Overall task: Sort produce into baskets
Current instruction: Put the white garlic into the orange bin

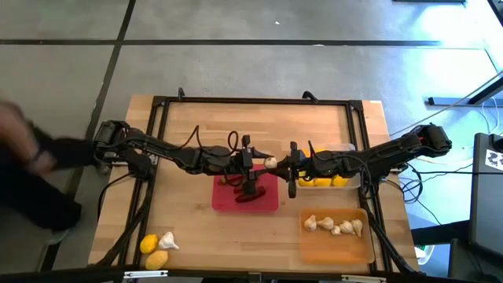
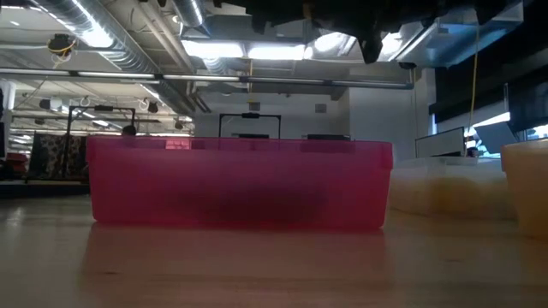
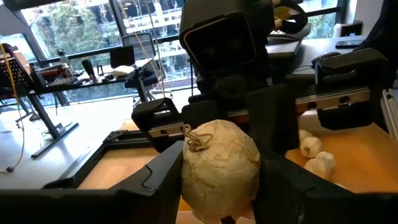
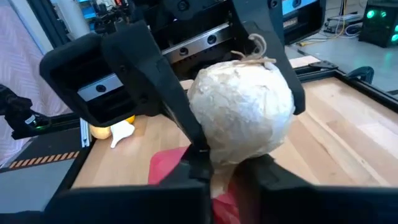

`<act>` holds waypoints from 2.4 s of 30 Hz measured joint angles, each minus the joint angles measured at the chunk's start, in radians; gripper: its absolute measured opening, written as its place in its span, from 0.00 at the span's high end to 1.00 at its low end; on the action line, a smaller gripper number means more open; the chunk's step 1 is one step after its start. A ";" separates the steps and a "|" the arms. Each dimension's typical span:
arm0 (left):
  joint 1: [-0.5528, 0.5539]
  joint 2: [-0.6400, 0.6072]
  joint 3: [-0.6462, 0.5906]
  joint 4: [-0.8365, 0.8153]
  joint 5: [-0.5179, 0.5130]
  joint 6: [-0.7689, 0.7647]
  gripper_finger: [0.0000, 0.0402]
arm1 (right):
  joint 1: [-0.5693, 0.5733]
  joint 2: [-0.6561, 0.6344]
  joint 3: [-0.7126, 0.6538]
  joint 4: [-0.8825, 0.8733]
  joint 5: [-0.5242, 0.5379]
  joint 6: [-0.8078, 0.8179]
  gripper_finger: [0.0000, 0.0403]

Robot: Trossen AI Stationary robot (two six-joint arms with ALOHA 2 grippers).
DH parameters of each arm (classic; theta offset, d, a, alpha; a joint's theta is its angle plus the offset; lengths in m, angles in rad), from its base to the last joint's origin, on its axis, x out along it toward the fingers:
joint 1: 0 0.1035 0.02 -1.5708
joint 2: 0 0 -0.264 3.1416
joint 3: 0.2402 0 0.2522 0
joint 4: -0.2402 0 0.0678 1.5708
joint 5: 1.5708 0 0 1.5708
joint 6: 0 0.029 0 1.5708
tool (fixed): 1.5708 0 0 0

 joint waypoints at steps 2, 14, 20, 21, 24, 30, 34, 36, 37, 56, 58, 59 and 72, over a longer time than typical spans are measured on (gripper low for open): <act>0.000 0.000 0.000 0.000 0.000 0.000 0.60 | 0.000 0.000 0.000 0.000 0.000 -0.017 0.96; 0.003 0.000 0.000 0.005 0.003 -0.047 0.50 | 0.000 -0.001 0.000 -0.009 0.001 -0.031 0.96; -0.005 -0.057 0.000 -0.084 0.003 -0.035 0.40 | 0.001 -0.013 0.000 -0.016 0.001 -0.055 0.95; -0.006 -0.076 0.001 -0.112 0.003 -0.034 0.39 | 0.001 -0.021 0.001 -0.017 0.000 -0.056 0.95; -0.013 -0.122 0.001 -0.221 0.003 -0.033 0.38 | 0.001 -0.051 0.001 -0.051 0.000 -0.056 0.94; -0.021 -0.201 0.001 -0.455 0.001 -0.041 0.38 | 0.043 -0.138 0.001 -0.187 0.034 -0.053 0.94; -0.019 -0.206 0.001 -0.558 -0.002 -0.070 0.38 | 0.109 -0.212 0.002 -0.270 0.053 -0.039 0.94; -0.019 -0.206 0.001 -0.578 -0.004 -0.073 0.38 | 0.143 -0.248 0.008 -0.357 0.054 0.006 0.94; -0.019 -0.206 0.001 -0.585 -0.004 -0.073 0.38 | 0.161 -0.262 0.017 -0.407 0.058 0.030 0.94; -0.019 -0.206 0.001 -0.593 -0.004 -0.062 0.38 | 0.564 -0.275 0.065 -0.875 0.020 0.711 0.94; -0.019 -0.205 0.001 -0.592 -0.004 -0.062 0.38 | 0.596 -0.257 0.065 -0.907 0.016 0.782 0.94; -0.019 -0.205 0.001 -0.592 -0.004 -0.062 0.38 | 0.610 -0.246 0.065 -0.921 0.015 0.812 0.94; -0.019 -0.205 0.001 -0.592 -0.004 -0.056 0.38 | 0.705 -0.059 0.065 -1.191 -0.196 1.119 0.94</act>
